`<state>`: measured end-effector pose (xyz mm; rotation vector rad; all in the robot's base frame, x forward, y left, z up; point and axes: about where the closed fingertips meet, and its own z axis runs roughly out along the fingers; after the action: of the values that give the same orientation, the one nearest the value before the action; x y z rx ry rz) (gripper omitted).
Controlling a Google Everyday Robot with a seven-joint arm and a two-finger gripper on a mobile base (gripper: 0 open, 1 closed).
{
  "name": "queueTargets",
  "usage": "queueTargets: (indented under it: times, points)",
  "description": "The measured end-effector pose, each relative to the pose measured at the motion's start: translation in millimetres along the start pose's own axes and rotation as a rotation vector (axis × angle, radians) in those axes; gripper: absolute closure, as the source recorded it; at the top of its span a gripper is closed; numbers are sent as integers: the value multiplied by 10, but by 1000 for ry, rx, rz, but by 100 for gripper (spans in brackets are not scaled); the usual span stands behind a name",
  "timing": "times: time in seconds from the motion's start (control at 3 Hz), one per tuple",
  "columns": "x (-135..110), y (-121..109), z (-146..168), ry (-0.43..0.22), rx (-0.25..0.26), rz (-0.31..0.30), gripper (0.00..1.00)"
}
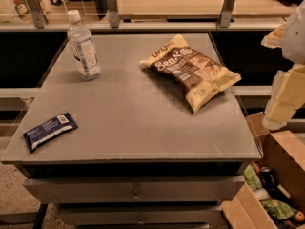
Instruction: Move blue plastic bottle near rxbar blueberry
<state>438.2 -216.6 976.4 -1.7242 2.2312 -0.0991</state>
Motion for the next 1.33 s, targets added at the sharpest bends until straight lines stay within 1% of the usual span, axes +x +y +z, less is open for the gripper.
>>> queueTargets:
  times: [0.33, 0.67, 1.0, 1.33]
  points:
    - [0, 0, 0, 0, 0, 0, 0]
    - [-52, 7, 39, -52, 3, 9, 0]
    - [-160, 72, 265, -175, -14, 53, 0]
    - [-496, 166, 602, -382, -31, 113, 0]
